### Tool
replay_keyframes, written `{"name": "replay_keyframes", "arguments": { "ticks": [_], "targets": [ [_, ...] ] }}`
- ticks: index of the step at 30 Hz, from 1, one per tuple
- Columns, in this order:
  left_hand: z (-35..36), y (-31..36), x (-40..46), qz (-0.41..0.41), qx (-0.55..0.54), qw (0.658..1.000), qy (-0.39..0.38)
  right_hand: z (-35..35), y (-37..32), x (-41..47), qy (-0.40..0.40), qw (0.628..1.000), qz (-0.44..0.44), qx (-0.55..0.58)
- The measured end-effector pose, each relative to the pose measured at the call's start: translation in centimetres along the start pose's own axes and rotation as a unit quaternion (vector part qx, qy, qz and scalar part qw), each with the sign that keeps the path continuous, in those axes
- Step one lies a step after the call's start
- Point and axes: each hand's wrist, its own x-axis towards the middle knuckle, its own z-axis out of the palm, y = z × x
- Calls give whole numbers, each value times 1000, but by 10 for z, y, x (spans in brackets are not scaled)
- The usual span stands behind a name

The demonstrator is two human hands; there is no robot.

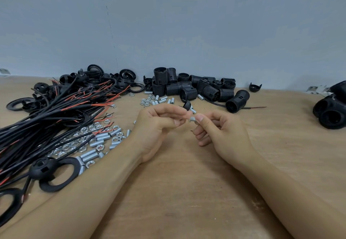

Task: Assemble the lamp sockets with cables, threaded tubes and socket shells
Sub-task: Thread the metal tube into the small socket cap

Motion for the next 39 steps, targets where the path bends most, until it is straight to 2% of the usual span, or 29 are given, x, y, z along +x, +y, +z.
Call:
{"name": "replay_keyframes", "arguments": {
  "ticks": [2, 6, 10, 14, 18, 21, 24, 26, 29, 32, 39],
  "targets": [
    [0, 0, 0, -2, -28, 999, 16, 0, 0, 1, 3, 1000, 8, 17],
    [5, 2, -5, 6, 53, 998, 14, 0, 1, 2, -1, 999, 23, 32],
    [4, 5, -6, 34, 17, 998, 43, -1, 2, 3, 0, 999, 26, 43],
    [10, 5, -11, 19, 78, 997, 8, -1, 2, 3, -10, 999, 28, 44],
    [8, 6, -9, 29, 45, 997, 53, -2, 3, 4, -12, 999, 27, 41],
    [9, 7, -10, 2, 88, 996, 7, -1, 4, 4, -21, 998, 26, 43],
    [9, 7, -7, 25, 57, 997, 54, -1, 5, 5, -24, 999, 26, 40],
    [8, 7, -4, 12, 35, 996, 81, -1, 5, 6, -26, 998, 27, 42],
    [6, 5, -4, -23, 66, 997, 42, -2, 6, 6, -28, 998, 28, 45],
    [7, 3, -5, -11, 108, 994, 1, -2, 6, 6, -30, 998, 30, 46],
    [7, 3, -8, -6, 135, 991, 4, -2, 4, 5, -30, 998, 27, 46]
  ]
}}
